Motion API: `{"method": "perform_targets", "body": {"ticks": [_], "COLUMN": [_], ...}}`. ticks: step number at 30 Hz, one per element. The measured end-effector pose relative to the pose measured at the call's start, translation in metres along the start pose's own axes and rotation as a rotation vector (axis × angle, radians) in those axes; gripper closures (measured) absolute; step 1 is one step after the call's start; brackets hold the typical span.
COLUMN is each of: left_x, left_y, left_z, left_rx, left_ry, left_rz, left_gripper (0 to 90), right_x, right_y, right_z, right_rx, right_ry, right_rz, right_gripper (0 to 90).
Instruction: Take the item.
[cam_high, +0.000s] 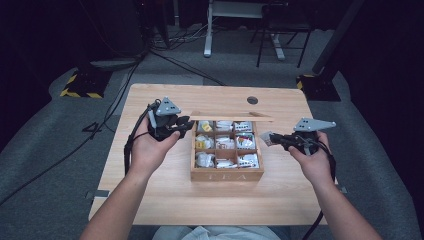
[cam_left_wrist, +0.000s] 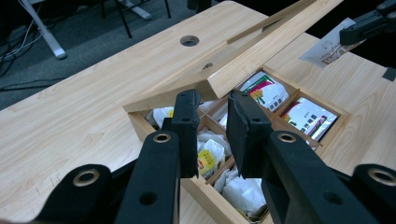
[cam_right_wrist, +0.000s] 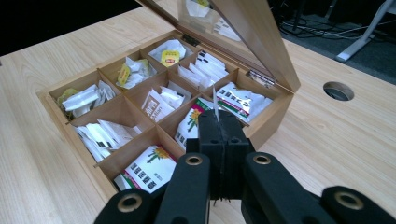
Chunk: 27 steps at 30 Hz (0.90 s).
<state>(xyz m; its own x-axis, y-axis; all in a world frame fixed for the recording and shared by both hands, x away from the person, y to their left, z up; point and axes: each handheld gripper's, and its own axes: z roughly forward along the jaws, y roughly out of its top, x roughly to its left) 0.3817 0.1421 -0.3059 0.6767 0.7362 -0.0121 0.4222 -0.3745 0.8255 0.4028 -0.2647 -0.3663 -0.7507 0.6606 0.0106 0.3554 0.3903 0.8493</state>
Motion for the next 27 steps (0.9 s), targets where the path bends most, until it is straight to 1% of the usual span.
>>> {"method": "perform_targets", "body": {"ticks": [7,14,17,23,27], "left_x": [0.0,0.0,0.0,0.0,0.0], "left_y": [0.0,0.0,0.0,0.0,0.001], "left_z": [0.0,0.0,0.0,0.0,0.0], "left_rx": [0.001,0.001,0.004,0.002,0.002], "left_ry": [-0.001,0.0,-0.001,0.0,0.001], "left_rz": [-0.001,-0.001,0.0,0.0,-0.001], "left_gripper": [73.7,73.7,73.7,73.7,73.7], "right_x": [-0.008,-0.015,-0.019,-0.032,-0.04], "right_y": [-0.003,-0.006,-0.009,-0.017,-0.022], "right_z": [-0.005,-0.007,-0.008,-0.007,-0.006], "right_rx": [0.004,0.022,0.028,0.049,0.065], "right_ry": [-0.015,-0.021,-0.028,-0.059,-0.079], "right_rz": [0.009,0.011,0.027,0.062,0.077], "right_gripper": [90.0,90.0,90.0,90.0,90.0]}}
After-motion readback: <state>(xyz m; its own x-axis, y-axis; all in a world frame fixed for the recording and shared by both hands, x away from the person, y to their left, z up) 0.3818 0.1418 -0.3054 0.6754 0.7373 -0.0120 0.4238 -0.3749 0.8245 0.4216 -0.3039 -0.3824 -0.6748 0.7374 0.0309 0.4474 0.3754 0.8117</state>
